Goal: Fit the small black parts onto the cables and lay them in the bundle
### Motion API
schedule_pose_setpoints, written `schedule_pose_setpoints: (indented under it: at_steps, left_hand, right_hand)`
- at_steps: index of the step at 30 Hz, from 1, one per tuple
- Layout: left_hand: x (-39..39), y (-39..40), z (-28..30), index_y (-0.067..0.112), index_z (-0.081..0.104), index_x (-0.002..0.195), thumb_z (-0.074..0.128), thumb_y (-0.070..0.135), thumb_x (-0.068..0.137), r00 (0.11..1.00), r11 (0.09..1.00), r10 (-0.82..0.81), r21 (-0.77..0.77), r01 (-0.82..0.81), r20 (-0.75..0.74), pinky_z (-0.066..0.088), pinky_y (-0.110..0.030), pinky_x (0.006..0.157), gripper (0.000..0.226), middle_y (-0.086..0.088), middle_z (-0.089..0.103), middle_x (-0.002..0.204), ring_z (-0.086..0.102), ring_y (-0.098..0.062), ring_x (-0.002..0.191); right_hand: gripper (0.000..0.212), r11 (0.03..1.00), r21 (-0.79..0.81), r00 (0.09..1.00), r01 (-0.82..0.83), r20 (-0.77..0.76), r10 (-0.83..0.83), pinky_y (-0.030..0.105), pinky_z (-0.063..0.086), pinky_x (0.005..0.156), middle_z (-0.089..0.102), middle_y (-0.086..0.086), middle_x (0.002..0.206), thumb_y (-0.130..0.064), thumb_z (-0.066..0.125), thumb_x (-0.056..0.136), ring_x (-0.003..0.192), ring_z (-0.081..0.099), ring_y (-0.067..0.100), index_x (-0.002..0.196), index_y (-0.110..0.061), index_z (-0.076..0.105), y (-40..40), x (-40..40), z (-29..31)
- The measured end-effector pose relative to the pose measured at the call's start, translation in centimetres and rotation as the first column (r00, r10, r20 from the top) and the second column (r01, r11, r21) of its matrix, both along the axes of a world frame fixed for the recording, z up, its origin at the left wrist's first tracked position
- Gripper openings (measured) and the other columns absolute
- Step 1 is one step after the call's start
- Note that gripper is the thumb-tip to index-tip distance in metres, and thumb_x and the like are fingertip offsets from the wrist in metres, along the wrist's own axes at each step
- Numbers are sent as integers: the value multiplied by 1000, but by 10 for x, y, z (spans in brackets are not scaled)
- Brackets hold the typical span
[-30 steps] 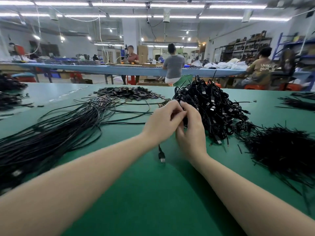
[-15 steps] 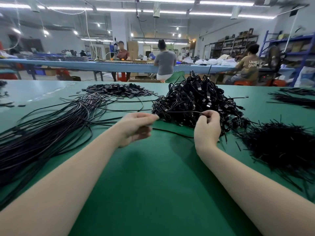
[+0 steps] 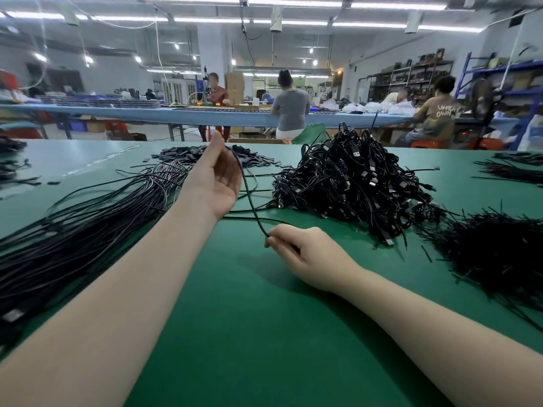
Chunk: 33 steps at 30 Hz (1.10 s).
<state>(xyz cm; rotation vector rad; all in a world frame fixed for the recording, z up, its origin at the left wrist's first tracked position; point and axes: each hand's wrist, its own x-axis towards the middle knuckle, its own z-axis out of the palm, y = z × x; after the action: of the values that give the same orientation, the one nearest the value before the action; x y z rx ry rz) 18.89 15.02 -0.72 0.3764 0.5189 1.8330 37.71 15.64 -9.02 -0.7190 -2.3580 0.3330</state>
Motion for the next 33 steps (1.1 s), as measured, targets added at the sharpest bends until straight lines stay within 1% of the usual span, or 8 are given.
schedule_pose_setpoints:
  at_steps: [11, 15, 20, 23, 25, 28, 30, 33]
  left_hand:
    - [15, -11, 15, 23, 51, 63, 48, 40, 97, 831, 923, -374, -76, 378, -410, 48, -24, 64, 38, 10, 53, 66, 54, -9, 59]
    - [13, -20, 19, 22, 53, 52, 44, 38, 92, 415, 825, -513, -299, 479, -751, 30, -22, 45, 44, 9, 39, 45, 32, -8, 38]
    - [26, -17, -1, 17, 68, 93, 27, 38, 102, -252, 715, -623, -670, 200, -741, 38, -23, 56, 47, 1, 73, 81, 65, -10, 64]
    - [32, -7, -11, 16, 61, 108, 25, 38, 105, -77, 865, -484, -490, 109, -872, 43, -25, 70, 42, 2, 70, 102, 67, -13, 92]
    - [30, -2, -8, 14, 60, 107, 29, 36, 105, 264, 957, -290, -285, 56, -920, 47, -25, 77, 38, -1, 69, 102, 66, -15, 97]
    - [18, 0, 11, 6, 62, 107, 27, 33, 106, 795, 986, -168, -101, 134, -583, 57, -26, 74, 44, -5, 72, 92, 70, -16, 87]
    - [8, -8, 23, 7, 66, 101, 30, 30, 105, 884, 949, -275, 38, 312, -378, 57, -23, 65, 42, -3, 73, 85, 71, -14, 79]
    - [-7, -22, 33, 20, 66, 82, 51, 29, 92, 730, 838, -440, 51, 543, -523, 33, -16, 46, 20, 11, 56, 56, 50, -2, 46]
  right_hand:
    - [17, 998, 42, 982, 48, 180, -54, 28, 44, 58, 58, -10, 64, -38, 49, 95, 57, 48, 10, 97, -32, 65, -2, -1, 0]
    - [22, 932, -67, 933, 357, -23, -359, 29, 38, 54, 53, -9, 56, -43, 53, 92, 58, 49, 16, 78, -27, 60, 11, 3, 0]
    - [32, 928, -184, 854, 324, -365, -371, 31, 35, 51, 45, -8, 49, -40, 58, 91, 48, 39, 6, 66, -20, 55, 8, 3, 5]
    - [25, 964, -27, 874, 263, -418, -250, 32, 34, 50, 42, -12, 50, -30, 52, 96, 49, 38, 7, 76, -15, 60, -4, -2, 10]
    - [25, 977, 86, 906, 194, -399, -144, 33, 33, 49, 36, -14, 50, -27, 46, 96, 49, 33, 9, 88, -10, 63, -10, -4, 13]
    - [22, 989, 138, 981, 53, -193, -26, 28, 29, 47, 37, -18, 48, -24, 47, 97, 50, 38, 10, 104, -18, 67, -19, -11, 9]
    - [21, 999, -21, 998, 38, -57, -39, 19, 28, 47, 47, -24, 49, -27, 46, 99, 48, 44, -1, 107, -26, 65, -16, -16, 4]
    - [22, 941, -159, 951, 298, -31, -306, 27, 31, 51, 51, -14, 53, -31, 44, 99, 48, 44, 4, 102, -28, 65, -3, -10, 6]
